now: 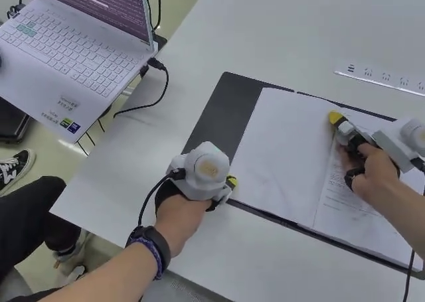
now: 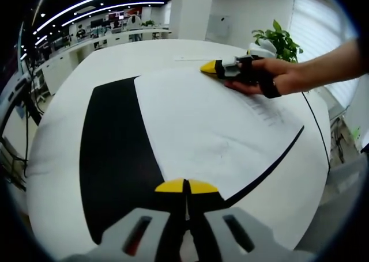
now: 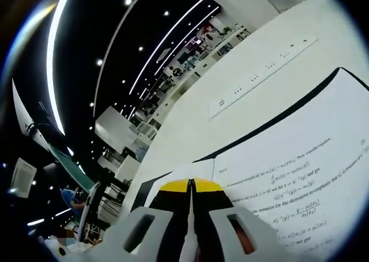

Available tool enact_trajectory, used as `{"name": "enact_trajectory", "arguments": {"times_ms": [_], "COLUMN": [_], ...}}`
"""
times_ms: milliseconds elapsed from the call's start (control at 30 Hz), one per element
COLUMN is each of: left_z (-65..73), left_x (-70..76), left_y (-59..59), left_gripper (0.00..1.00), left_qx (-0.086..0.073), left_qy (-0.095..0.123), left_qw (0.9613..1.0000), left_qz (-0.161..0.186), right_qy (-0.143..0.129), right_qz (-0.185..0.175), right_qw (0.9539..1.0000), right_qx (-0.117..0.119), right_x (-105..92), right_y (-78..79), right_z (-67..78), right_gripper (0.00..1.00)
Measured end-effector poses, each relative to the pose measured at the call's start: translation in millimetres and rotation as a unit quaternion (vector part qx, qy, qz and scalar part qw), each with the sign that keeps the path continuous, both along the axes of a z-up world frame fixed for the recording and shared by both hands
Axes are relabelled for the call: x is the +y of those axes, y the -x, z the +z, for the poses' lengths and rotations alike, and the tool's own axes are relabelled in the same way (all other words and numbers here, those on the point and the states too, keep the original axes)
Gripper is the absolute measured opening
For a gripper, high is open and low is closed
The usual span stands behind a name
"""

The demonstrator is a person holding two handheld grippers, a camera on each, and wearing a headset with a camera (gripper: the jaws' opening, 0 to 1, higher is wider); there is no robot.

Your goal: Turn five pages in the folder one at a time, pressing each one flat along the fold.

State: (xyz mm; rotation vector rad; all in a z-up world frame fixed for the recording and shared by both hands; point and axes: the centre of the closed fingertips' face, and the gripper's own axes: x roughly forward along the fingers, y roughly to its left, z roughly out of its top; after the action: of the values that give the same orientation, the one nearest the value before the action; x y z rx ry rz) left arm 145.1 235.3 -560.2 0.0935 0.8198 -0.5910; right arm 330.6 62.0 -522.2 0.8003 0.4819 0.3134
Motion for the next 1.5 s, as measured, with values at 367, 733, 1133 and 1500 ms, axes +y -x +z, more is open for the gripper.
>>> {"name": "enact_trajectory", "arguments": {"times_ms": [367,733,1133,1500], "left_z": [0.1,-0.1,0.3,0.4], "left_x": [-0.3,0.4,1.0,1.2], "left_y": [-0.2,-0.5,-0.2,-0.6], "left_gripper": [0.00,0.00,0.00,0.00], "left_qx": [0.002,0.006,0.013,0.016], "left_qy": [0.004,0.014,0.027,0.036], "left_qw": [1.0000,0.9999,0.9995,0.9990], "left_qz": [0.000,0.007,0.011,0.019], "right_qy": [-0.004,0.011,-0.006,0.008], "right_qz": [-0.018,0.028,0.033,0.053], "right_qw": [0.9998,0.9995,0.9994,0.9984], "right_qx": [-0.001,-0.012,-0.009,-0.016], "right_x": [-10.5,0.4,9.7,11.4], "right_y": [-25.0,12.3,50.9,77.1], "right_z": [-7.5,-8.4,0.6,-3.8], "right_gripper": [0.00,0.00,0.00,0.00]}}
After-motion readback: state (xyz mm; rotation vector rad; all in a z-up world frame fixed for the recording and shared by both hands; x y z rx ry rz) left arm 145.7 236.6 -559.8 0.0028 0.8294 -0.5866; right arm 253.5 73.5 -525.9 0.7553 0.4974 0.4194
